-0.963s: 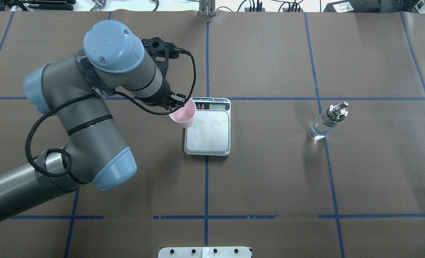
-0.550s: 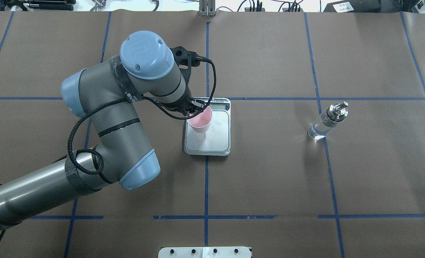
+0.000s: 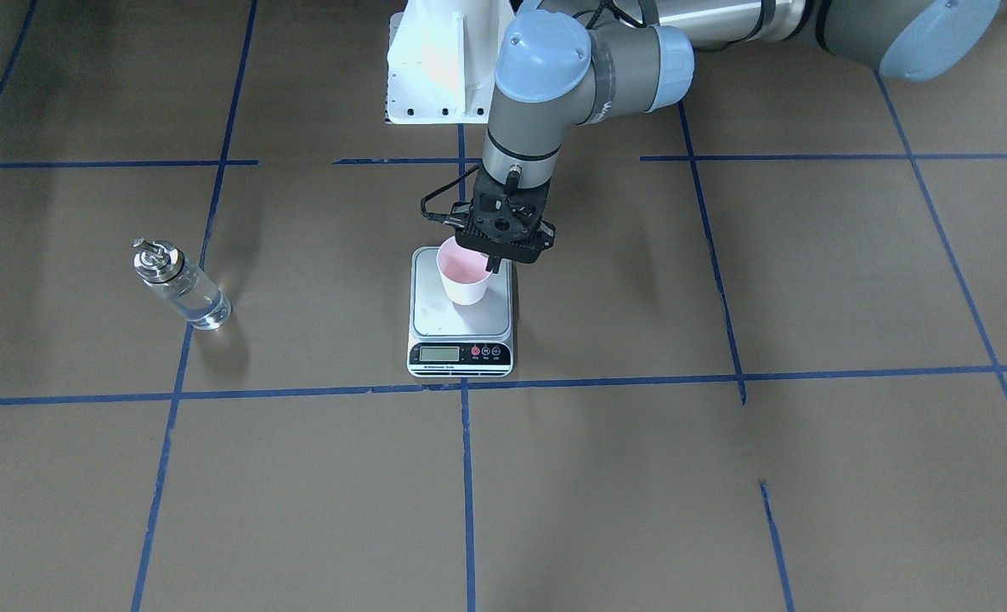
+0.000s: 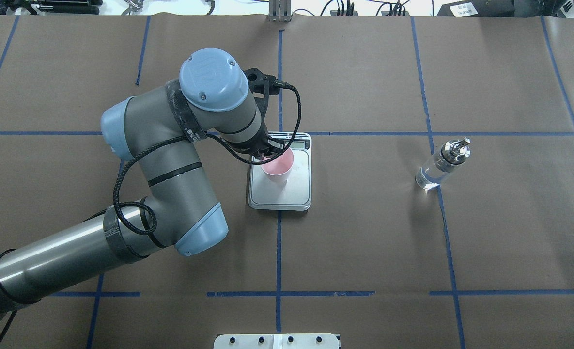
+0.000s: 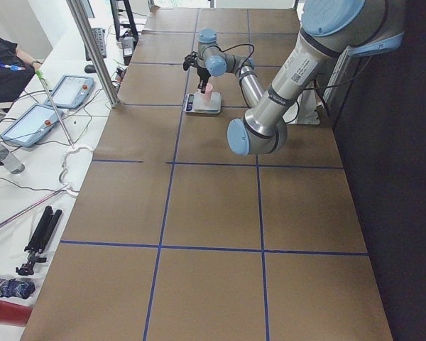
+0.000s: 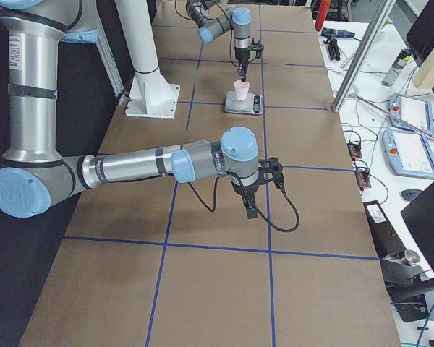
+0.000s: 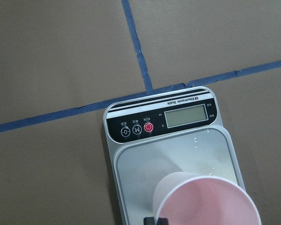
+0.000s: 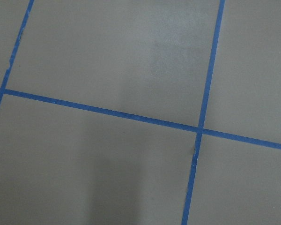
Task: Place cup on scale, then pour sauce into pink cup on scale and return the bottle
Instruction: 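Lower the pink cup onto the scale and open the left gripper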
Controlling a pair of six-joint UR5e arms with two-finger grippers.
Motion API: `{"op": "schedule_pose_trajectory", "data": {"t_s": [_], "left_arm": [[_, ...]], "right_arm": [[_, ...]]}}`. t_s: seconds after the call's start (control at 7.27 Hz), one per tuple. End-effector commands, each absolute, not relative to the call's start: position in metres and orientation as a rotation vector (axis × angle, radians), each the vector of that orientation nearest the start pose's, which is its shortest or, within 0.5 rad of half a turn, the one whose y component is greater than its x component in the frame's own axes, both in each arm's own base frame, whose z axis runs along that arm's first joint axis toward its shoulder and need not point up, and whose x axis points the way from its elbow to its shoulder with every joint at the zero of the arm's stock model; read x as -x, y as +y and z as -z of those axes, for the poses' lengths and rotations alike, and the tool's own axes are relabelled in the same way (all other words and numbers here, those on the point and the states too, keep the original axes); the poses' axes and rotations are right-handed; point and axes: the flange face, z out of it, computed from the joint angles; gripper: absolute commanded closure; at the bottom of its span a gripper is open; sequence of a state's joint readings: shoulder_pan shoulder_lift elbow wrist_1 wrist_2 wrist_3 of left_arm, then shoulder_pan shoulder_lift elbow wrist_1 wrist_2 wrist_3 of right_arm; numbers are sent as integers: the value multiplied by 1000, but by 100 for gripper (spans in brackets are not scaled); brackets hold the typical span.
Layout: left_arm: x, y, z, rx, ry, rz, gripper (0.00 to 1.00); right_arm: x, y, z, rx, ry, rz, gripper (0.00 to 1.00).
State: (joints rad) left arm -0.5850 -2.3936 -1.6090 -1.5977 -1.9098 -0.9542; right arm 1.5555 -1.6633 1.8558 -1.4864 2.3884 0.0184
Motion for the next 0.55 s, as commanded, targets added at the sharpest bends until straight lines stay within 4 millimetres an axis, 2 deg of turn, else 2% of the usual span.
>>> {"op": "schedule_pose_trajectory", "data": {"t_s": [0.0,0.28,0.41], "left_arm": [[-534,-470,-136,-234,903,-184,86],[-537,-466,-139,-230,902,-190,73],[-536,-466,-140,-230,902,-190,50]], "right_arm": [[-54,-461,-550,-245,-817,109,0],[-53,-461,-550,-245,-818,110,0],[-53,-461,-550,-245,-820,110,0]]}}
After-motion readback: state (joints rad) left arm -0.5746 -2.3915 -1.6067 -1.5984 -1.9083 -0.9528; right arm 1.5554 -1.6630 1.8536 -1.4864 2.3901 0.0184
